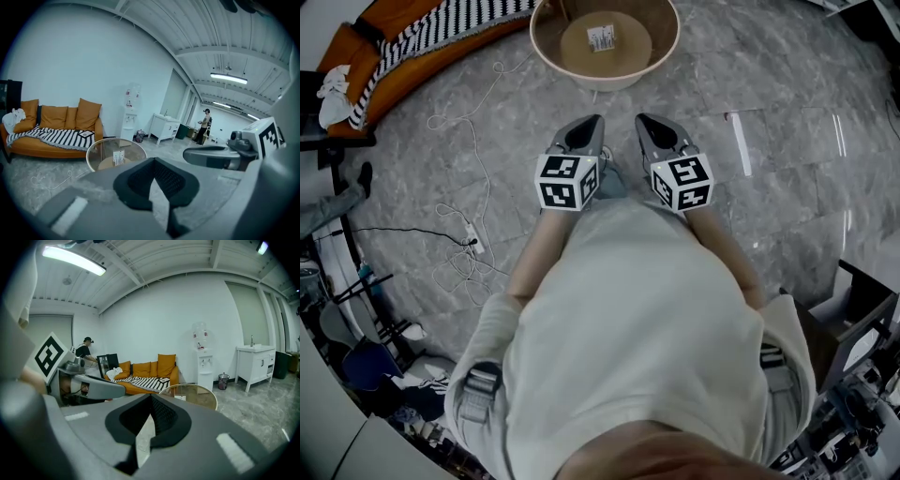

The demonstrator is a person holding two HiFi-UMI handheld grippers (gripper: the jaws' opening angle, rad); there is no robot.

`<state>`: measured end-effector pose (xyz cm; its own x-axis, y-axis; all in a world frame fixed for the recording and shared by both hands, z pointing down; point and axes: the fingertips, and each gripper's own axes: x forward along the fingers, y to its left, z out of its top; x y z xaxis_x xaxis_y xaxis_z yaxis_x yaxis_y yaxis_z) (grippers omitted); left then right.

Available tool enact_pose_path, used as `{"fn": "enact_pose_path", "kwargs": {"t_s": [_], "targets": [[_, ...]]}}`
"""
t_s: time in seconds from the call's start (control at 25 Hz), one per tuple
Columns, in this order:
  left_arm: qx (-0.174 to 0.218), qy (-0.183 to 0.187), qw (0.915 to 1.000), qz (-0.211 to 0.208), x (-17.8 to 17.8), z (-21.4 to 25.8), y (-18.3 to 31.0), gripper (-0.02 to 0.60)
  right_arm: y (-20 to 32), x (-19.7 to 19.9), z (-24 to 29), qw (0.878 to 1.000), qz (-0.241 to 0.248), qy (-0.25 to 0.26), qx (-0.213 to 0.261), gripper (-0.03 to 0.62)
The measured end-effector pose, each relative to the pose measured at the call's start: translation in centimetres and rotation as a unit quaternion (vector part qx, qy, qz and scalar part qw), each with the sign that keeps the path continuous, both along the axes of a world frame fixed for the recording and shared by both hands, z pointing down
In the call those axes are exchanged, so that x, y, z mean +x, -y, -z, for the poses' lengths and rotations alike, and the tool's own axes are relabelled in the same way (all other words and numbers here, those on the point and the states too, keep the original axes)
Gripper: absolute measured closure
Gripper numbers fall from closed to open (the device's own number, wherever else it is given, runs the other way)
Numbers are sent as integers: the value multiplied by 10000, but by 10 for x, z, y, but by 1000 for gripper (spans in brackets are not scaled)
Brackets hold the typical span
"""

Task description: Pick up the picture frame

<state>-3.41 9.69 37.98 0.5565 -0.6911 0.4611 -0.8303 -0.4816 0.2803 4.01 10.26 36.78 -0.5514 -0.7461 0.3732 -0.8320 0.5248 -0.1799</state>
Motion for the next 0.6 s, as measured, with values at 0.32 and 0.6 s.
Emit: {"fn": "enact_pose_path", "kwargs": {"t_s": [0.32,0.6], "targets": [[-102,-35,9999,-91,-25,-1,79,581,81,-24,2,9999,-1,-98,-35,592],[-226,-33,9996,-167,-44,-17,131,581,133,-45,-5,9999,76,-144,-48,594]]}}
